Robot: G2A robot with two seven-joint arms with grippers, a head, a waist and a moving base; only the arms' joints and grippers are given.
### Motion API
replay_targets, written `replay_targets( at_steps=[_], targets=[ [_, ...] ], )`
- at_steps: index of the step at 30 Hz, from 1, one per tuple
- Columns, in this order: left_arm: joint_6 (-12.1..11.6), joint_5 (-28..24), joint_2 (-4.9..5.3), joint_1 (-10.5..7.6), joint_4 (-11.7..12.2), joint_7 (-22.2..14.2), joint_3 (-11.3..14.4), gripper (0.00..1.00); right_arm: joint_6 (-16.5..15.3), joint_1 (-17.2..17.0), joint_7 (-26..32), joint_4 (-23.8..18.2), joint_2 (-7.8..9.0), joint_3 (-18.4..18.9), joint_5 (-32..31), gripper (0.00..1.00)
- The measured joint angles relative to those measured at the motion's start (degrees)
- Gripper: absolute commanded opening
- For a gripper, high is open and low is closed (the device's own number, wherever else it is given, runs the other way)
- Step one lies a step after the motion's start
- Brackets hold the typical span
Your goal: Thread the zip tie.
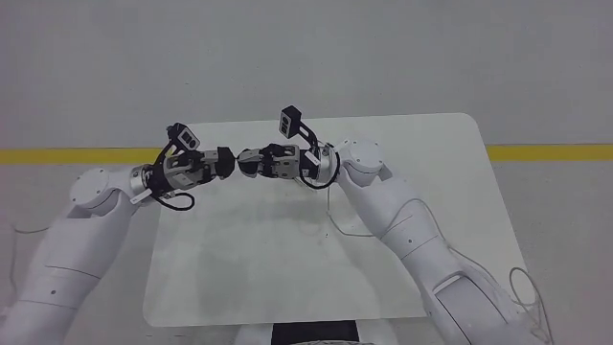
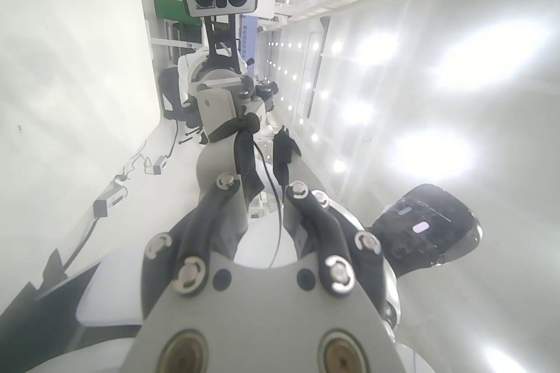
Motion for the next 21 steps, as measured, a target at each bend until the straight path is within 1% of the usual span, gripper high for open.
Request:
replay_targets(
  at_steps=[6,9,11,18,19,20,21],
  targets=[
    [0.3,0.2,-0.07,0.19,-0.2,-0.2,-0.1,0.11,0.0,0.0,-0.1,-0.4,0.18,-0.4,0.3,0.00],
    [0.3,0.3,-0.10,0.35,-0.1,-0.3,-0.2,0.06,0.0,0.1,-0.1,-0.5,0.27,-0.6,0.3,0.00],
    [0.4,0.3,-0.11,0.45,-0.1,-0.4,-0.3,0.00,0.0,0.1,-0.1,-0.6,0.34,-0.7,0.3,0.00],
    [0.6,0.6,-0.15,0.80,-0.3,-0.5,-0.6,0.00,0.0,0.1,-0.1,-1.0,0.57,-1.1,0.5,0.00],
    [0.6,0.7,-0.15,0.85,-0.3,-0.6,-0.6,0.00,0.0,0.1,0.1,-1.1,0.60,-1.1,0.5,0.25],
    [0.6,0.7,-0.15,0.92,-0.3,-0.7,-0.7,0.00,0.0,0.2,0.3,-1.2,0.64,-1.2,0.7,1.00],
    [0.5,0.7,-0.15,0.97,-0.4,-0.7,-0.8,0.00,0.0,0.1,0.3,-1.2,0.68,-1.1,0.8,1.00]
  ],
)
